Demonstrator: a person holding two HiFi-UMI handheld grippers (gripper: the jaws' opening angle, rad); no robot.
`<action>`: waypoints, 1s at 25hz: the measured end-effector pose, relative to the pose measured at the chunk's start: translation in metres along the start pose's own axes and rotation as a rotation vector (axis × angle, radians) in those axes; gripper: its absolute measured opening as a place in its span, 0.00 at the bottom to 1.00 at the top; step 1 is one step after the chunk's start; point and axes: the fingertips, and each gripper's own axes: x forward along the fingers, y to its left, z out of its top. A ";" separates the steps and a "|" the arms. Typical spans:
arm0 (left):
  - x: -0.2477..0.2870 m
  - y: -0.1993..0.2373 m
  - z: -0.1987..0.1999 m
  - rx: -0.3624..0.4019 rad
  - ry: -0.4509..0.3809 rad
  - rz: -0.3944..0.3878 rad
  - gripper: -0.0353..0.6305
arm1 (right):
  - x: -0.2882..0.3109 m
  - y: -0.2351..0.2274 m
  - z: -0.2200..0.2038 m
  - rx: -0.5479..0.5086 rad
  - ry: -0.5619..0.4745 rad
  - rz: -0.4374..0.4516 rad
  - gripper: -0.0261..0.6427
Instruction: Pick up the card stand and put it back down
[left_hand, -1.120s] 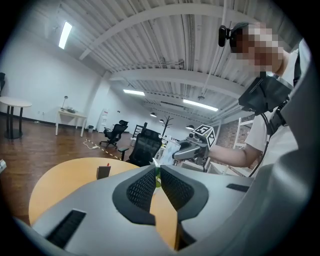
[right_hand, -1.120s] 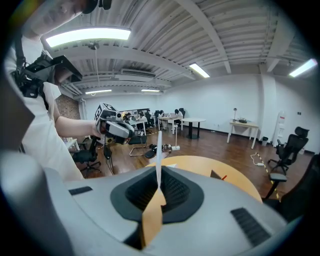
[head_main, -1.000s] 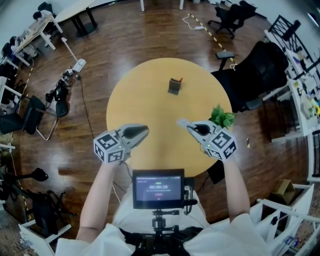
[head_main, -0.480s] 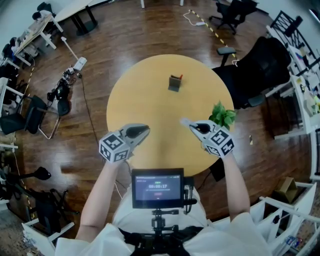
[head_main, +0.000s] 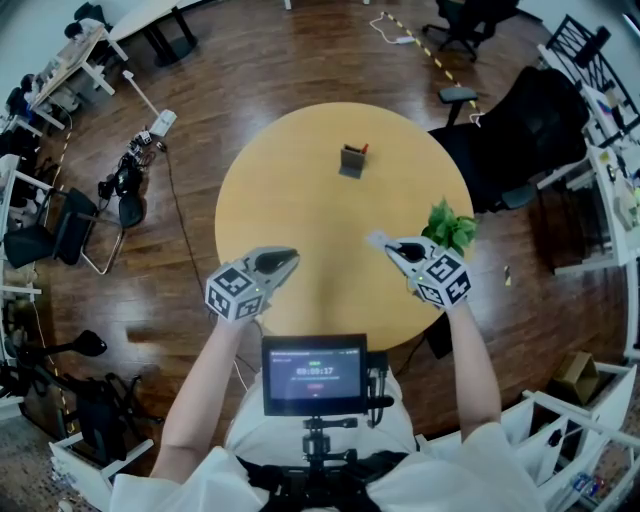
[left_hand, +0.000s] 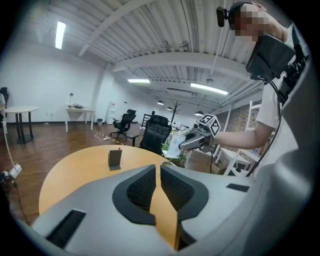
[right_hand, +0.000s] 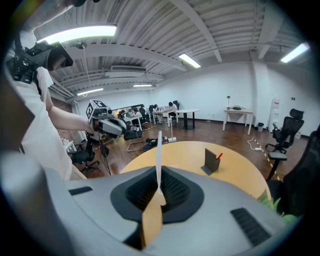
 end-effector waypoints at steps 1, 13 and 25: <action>0.001 0.003 -0.002 0.000 0.004 0.006 0.09 | 0.002 -0.002 -0.002 0.005 0.001 0.001 0.08; 0.011 0.022 -0.034 -0.057 0.050 0.040 0.09 | 0.031 -0.026 -0.047 0.049 0.052 0.011 0.08; 0.018 0.043 -0.058 -0.096 0.087 0.073 0.09 | 0.061 -0.031 -0.077 0.045 0.096 0.011 0.08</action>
